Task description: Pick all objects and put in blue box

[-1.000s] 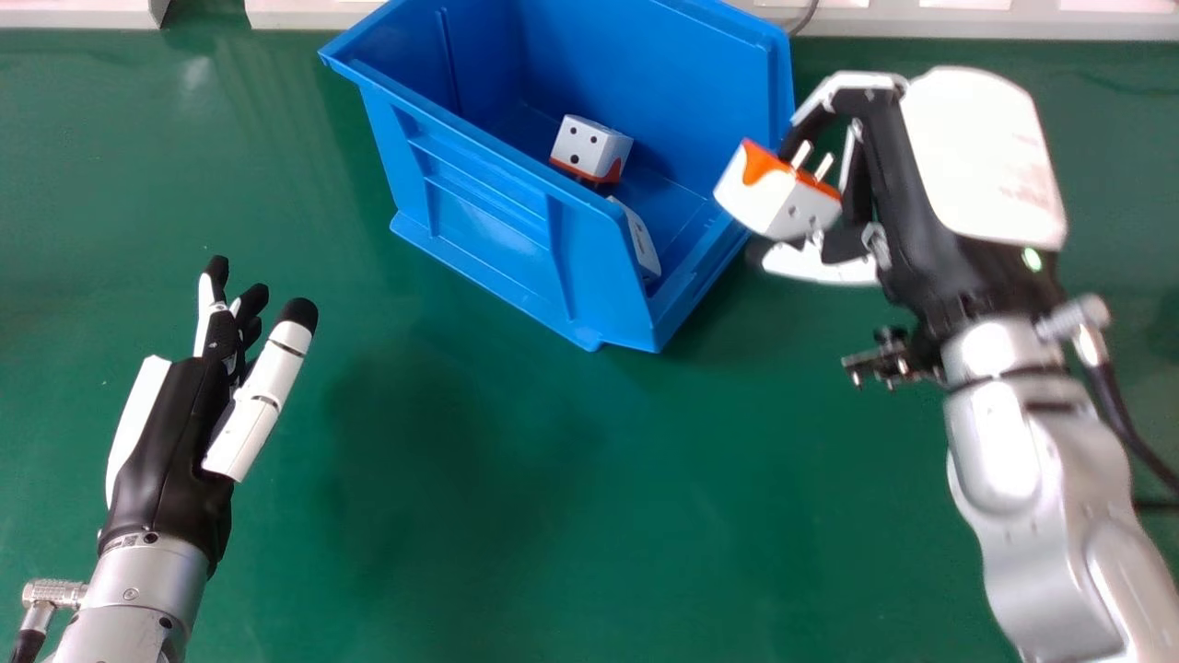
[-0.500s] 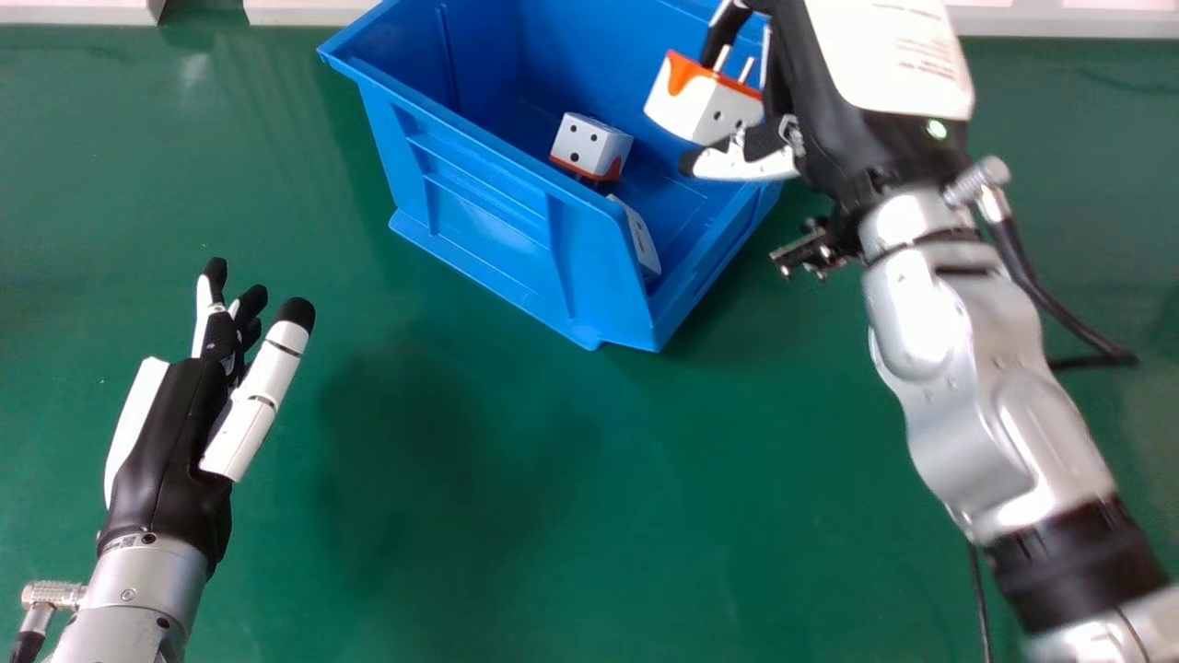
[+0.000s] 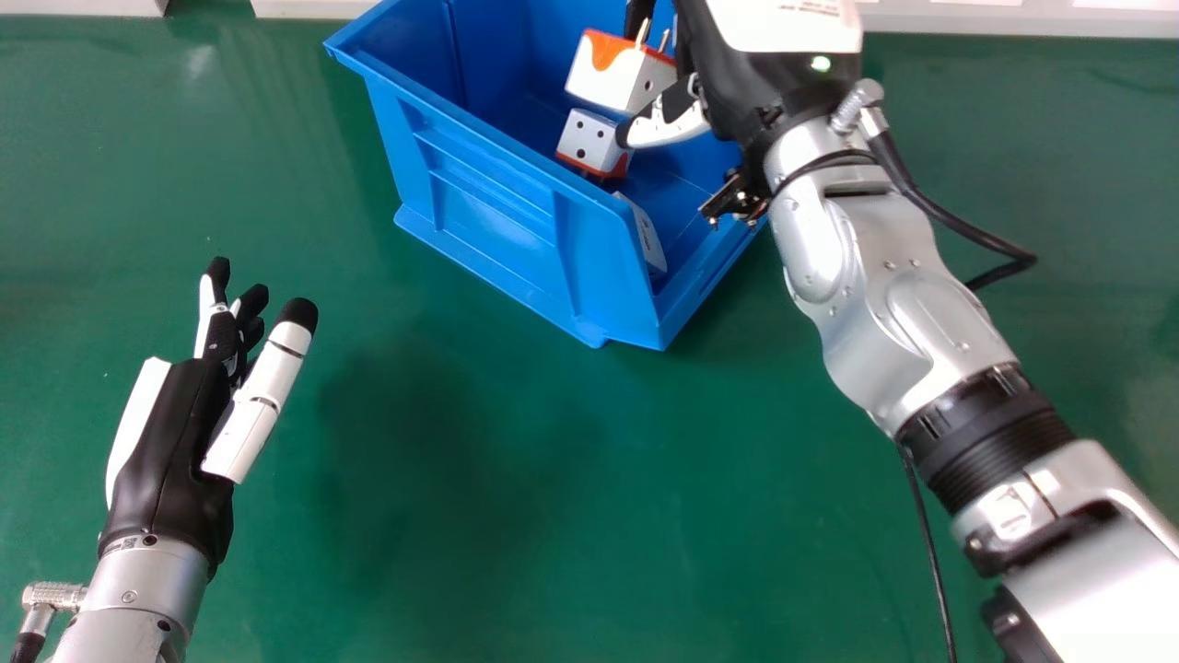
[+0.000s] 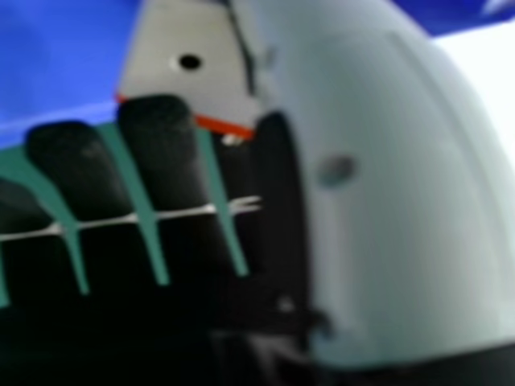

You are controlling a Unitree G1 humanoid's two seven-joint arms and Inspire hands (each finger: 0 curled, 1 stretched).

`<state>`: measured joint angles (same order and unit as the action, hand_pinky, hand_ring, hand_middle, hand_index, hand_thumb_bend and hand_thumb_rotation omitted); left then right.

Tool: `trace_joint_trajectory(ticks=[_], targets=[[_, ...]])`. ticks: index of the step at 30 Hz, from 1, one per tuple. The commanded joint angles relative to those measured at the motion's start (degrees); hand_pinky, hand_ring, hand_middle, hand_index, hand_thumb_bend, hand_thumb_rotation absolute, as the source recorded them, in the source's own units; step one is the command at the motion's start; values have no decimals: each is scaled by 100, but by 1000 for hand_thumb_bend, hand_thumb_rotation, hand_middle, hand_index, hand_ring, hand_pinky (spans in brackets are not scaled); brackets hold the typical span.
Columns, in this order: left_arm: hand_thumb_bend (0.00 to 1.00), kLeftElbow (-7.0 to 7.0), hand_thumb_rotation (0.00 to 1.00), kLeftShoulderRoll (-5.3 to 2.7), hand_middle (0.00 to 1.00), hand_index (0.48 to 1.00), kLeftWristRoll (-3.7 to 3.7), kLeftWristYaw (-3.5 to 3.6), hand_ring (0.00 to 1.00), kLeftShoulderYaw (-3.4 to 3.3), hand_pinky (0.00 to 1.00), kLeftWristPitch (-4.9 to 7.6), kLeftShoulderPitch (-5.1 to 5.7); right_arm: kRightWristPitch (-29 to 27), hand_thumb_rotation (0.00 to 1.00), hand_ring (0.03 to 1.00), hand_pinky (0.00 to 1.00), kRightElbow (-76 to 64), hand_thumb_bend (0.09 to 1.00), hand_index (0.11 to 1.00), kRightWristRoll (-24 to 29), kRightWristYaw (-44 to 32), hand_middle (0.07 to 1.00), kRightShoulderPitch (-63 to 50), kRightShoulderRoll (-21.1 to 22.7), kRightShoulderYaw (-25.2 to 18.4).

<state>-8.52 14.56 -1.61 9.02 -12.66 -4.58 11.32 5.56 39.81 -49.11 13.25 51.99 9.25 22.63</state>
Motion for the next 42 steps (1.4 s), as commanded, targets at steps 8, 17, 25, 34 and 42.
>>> trace_joint_trajectory(ticks=[8, 17, 25, 34, 42], targets=[[527, -204, 823, 14, 991, 960, 77, -99, 1000, 38, 961, -97, 18, -225, 153, 508, 416, 533, 489, 486, 337, 134, 537, 657, -245, 97], [510, -160, 813, -10, 986, 957, 98, -122, 998, 45, 952, -77, -20, 56, 419, 816, 711, 203, 523, 763, 226, -245, 831, 560, -38, 389], [505, -95, 810, 2, 986, 957, 123, -115, 999, 41, 954, -30, -63, 286, 767, 996, 992, -105, 553, 994, 212, -354, 997, 458, 25, 451], [504, 0, 811, 6, 986, 957, 126, -106, 999, 64, 955, -11, -151, 312, 767, 1000, 1000, -324, 507, 1000, 237, -278, 1000, 260, 113, 412], [505, 16, 811, -7, 988, 957, 141, -125, 1000, 79, 954, -2, -184, 317, 775, 1000, 1000, -1097, 471, 1000, 235, -280, 1000, -315, 400, 310]])
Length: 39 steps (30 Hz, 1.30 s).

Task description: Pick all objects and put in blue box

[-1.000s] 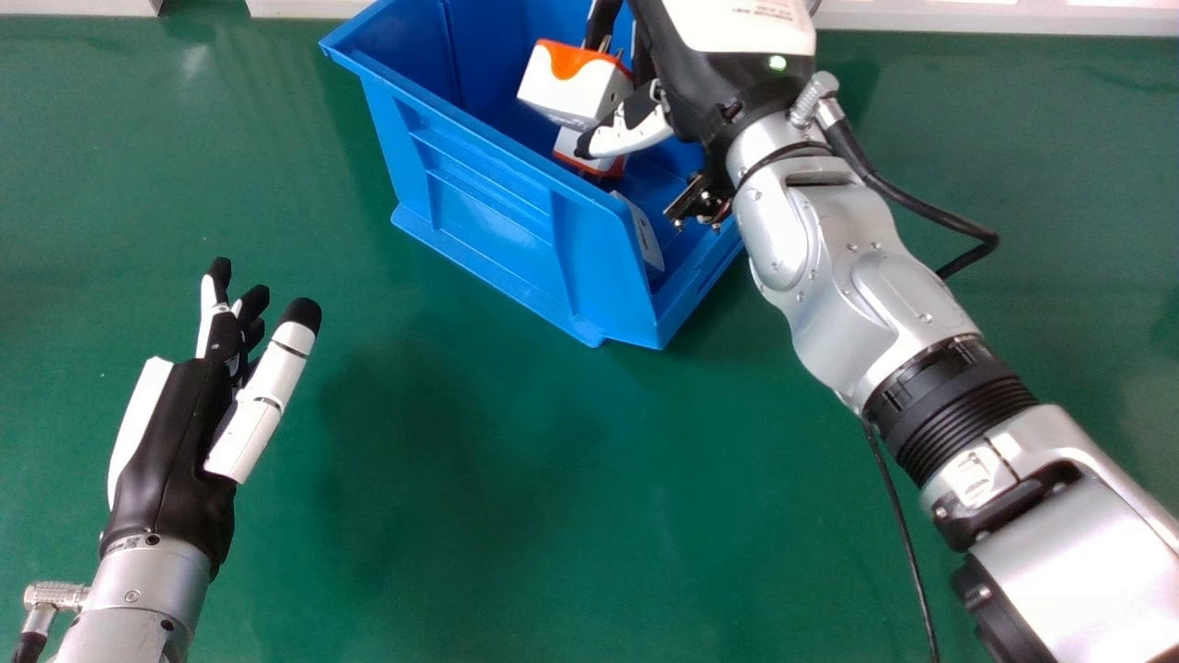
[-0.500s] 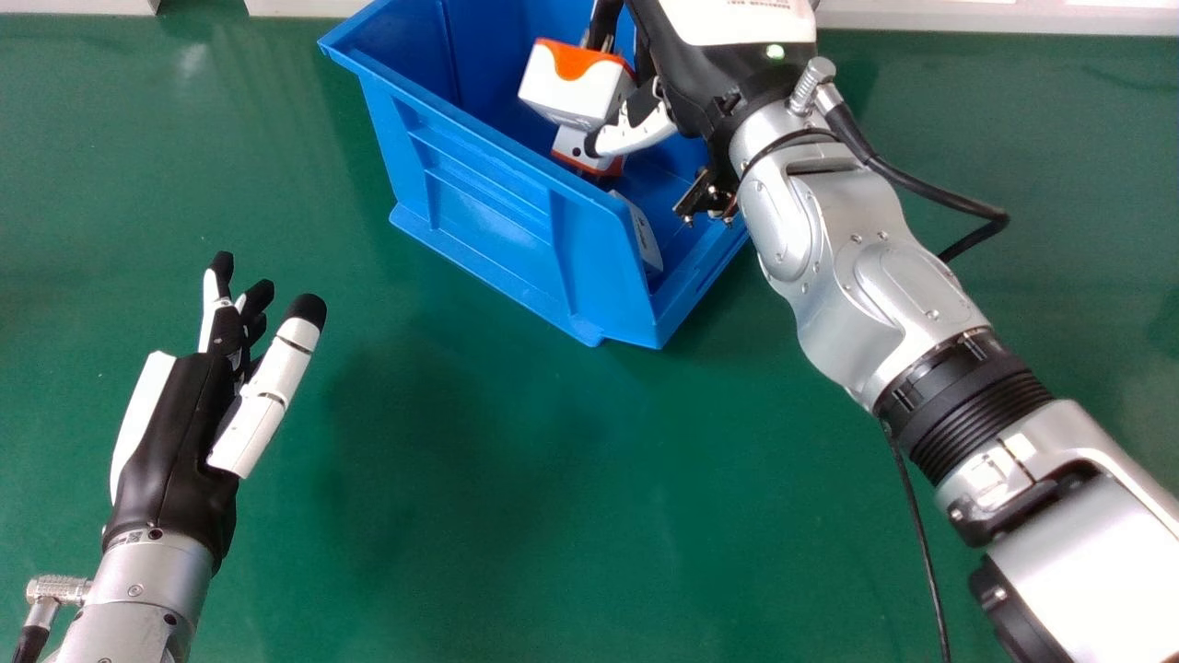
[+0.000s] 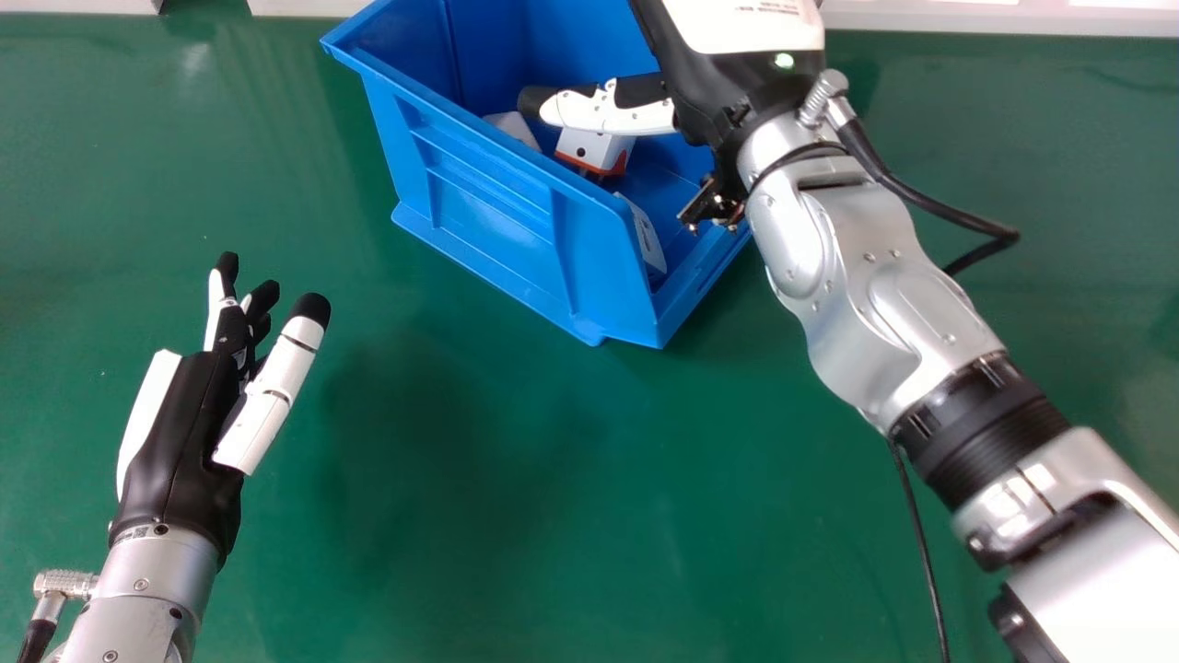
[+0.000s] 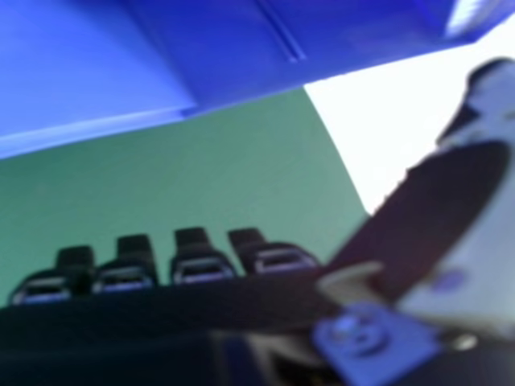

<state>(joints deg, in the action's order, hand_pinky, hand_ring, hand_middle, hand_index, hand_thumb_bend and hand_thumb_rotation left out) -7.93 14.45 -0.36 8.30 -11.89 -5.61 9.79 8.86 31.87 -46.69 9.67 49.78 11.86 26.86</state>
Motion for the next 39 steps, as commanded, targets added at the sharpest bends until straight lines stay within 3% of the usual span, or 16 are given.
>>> trace_joint_trajectory(ticks=[1, 8, 16, 28, 31, 35, 39], targets=[[503, -31, 813, 3, 988, 957, 15, -54, 1000, 3, 954, 111, -37, -23, 789, 1000, 997, -483, 464, 1000, -3, 80, 1000, -246, 206, -144], [500, 84, 818, 32, 987, 957, -3, -42, 1000, -24, 954, 187, -88, -127, 819, 1000, 990, -2078, 409, 990, 106, 256, 1000, -1773, 488, -509], [497, 162, 814, 58, 985, 955, -16, -27, 1000, -62, 951, 306, -85, -381, 847, 999, 976, -4213, 374, 955, -150, 1019, 997, -4247, 813, -1117], [486, 366, 804, 103, 980, 951, 0, -1, 996, -114, 944, 551, -131, -1524, 869, 970, 899, -4573, 331, 928, 199, 2451, 975, -6249, 622, -1988], [470, 389, 799, 100, 978, 950, -5, -3, 992, -115, 939, 605, -138, -1802, 975, 994, 899, -4461, 334, 969, 600, 2442, 996, -6431, 505, -2168], [455, 469, 791, 91, 973, 948, -13, -12, 986, -126, 930, 711, -146, -2203, 998, 1000, 912, -4568, 346, 996, 1857, 1806, 1000, -6837, 266, -2310], [447, 525, 787, 54, 972, 948, -13, -36, 984, -99, 927, 755, -181, -1989, 1000, 1000, 919, -5032, 360, 999, 3000, 839, 1000, -7178, 166, -2423]])
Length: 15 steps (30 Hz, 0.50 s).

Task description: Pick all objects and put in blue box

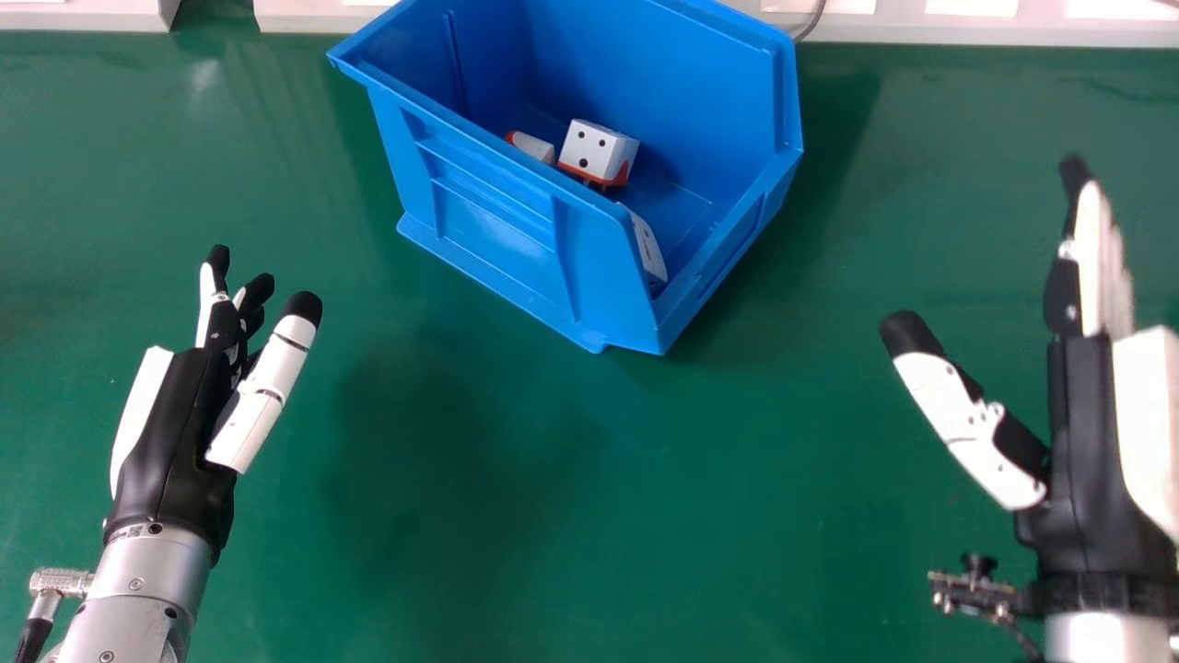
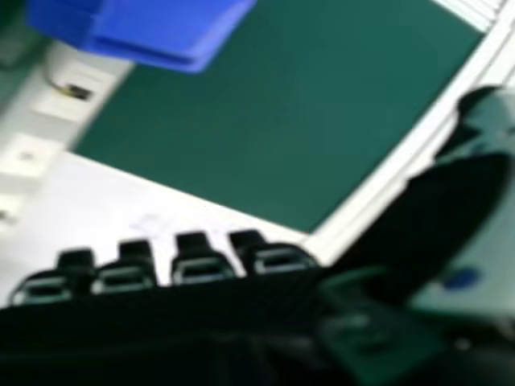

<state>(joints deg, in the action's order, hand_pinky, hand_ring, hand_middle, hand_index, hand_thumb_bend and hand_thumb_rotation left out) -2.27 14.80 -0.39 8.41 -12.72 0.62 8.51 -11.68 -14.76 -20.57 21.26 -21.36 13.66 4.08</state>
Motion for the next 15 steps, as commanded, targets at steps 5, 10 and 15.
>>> trace_joint_trajectory(ticks=[5, 10, 15], targets=[[463, -68, 785, -21, 970, 947, -2, -70, 986, 10, 926, 143, -31, 913, 1000, 1000, 947, -1049, 447, 1000, 1782, -1643, 1000, -157, 171, -565], [466, -112, 785, 13, 968, 946, -31, -30, 986, -32, 926, 177, 46, 1365, 1000, 1000, 950, -1181, 471, 1000, 2691, -2505, 1000, -158, 226, -910], [459, -137, 776, 56, 965, 942, -40, -7, 976, -69, 917, 174, 54, 1235, 1000, 1000, 934, -914, 466, 1000, 2946, -2793, 1000, -87, 4, -905]])
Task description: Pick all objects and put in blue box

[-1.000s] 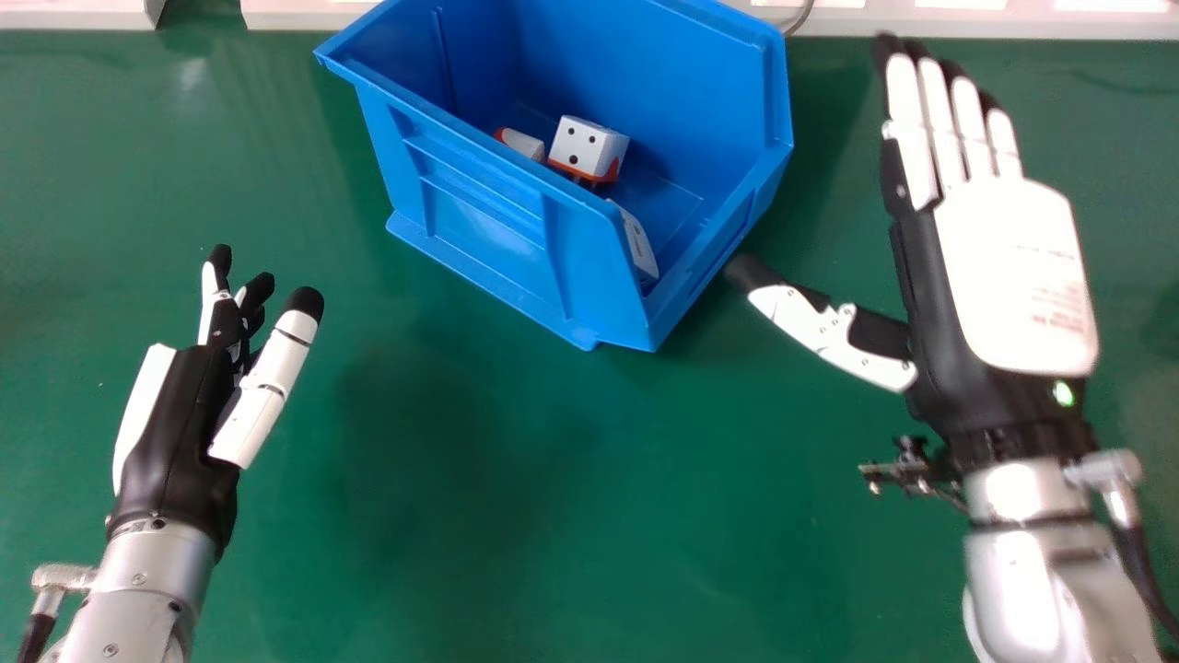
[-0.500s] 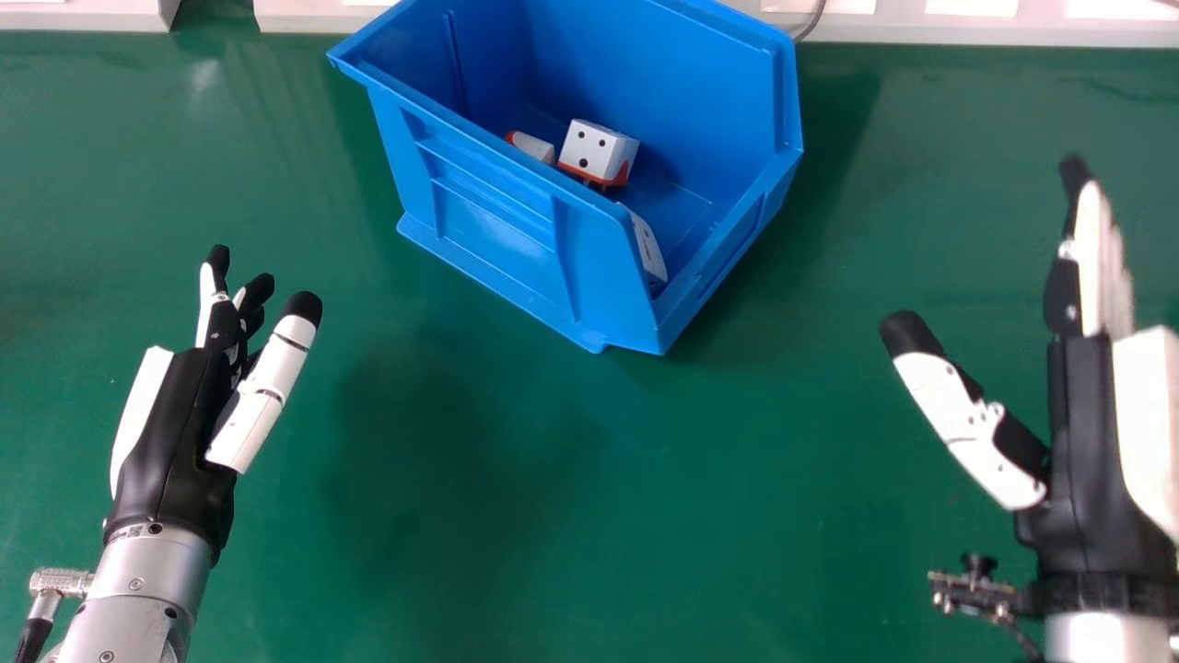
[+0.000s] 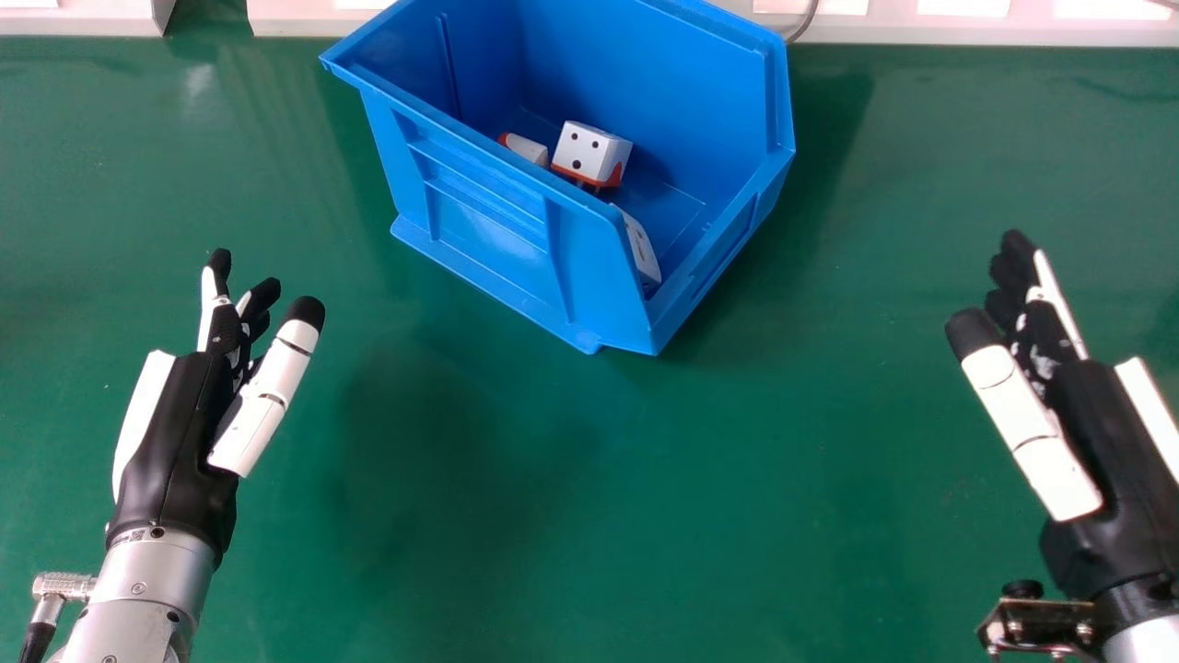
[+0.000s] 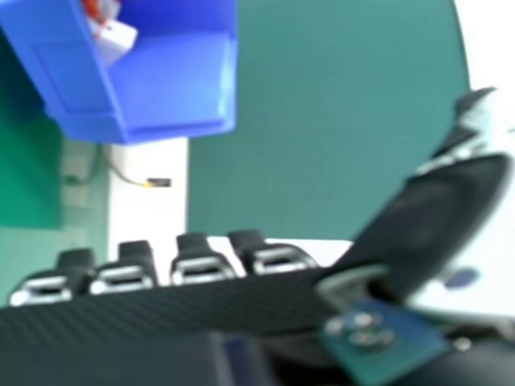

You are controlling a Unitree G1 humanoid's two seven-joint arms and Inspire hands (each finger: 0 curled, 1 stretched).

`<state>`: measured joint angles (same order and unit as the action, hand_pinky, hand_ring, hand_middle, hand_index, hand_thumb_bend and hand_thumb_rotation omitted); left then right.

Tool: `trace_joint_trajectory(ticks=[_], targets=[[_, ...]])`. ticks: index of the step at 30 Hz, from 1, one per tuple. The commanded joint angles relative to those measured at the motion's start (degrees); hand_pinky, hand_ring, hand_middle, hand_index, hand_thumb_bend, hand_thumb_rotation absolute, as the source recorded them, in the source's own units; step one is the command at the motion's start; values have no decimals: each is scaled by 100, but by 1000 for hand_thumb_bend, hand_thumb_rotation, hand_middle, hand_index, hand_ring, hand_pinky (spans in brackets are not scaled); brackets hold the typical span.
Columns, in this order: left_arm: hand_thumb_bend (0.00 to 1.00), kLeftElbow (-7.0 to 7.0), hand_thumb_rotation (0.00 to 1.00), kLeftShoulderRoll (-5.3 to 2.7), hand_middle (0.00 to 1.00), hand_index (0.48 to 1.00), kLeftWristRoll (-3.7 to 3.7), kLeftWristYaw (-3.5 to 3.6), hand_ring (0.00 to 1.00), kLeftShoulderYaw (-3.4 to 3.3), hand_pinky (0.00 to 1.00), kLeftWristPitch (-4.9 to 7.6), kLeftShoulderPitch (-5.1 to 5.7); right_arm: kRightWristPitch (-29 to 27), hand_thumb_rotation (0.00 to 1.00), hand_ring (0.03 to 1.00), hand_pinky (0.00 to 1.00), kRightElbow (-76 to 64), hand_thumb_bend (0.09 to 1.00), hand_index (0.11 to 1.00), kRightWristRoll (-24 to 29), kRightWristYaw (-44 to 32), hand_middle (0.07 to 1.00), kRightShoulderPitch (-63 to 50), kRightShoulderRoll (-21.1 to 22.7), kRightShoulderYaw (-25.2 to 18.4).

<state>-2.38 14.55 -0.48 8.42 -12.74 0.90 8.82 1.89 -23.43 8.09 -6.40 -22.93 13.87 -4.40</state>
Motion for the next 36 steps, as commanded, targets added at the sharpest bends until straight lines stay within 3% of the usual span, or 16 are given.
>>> trace_joint_trajectory(ticks=[1, 8, 13, 18, 22, 29, 36], targets=[[461, -99, 777, 97, 966, 942, -32, 2, 976, -77, 917, 167, 14, -121, 1000, 1000, 933, -22, 463, 1000, 72, -65, 1000, 90, -47, -59], [433, 2, 778, 165, 965, 942, -22, 26, 970, -109, 907, 236, -20, -79, 1000, 1000, 932, -57, 458, 1000, -20, -119, 1000, 123, -137, -94], [441, -92, 776, 186, 962, 941, -14, 35, 965, -113, 899, 190, 25, 18, 1000, 1000, 920, -128, 490, 1000, 45, -207, 1000, 103, -173, -69], [440, -52, 774, 236, 960, 938, -9, 42, 964, -136, 896, 215, 51, 22, 1000, 1000, 919, -87, 507, 1000, 255, -347, 1000, 37, -258, -93], [437, -117, 772, 254, 959, 935, -47, 54, 964, -150, 896, 170, 86, -5, 1000, 1000, 917, -121, 562, 998, 283, -399, 1000, 3, -328, -101], [457, -209, 784, 310, 960, 936, -176, 164, 967, -295, 899, 153, 224, -187, 1000, 1000, 904, -183, 740, 1000, 123, -505, 1000, -53, -292, -39], [471, -193, 800, 314, 968, 947, -232, 204, 980, -291, 914, 101, 199, -205, 1000, 1000, 901, -92, 792, 1000, 361, -821, 1000, 1, -262, -133]])
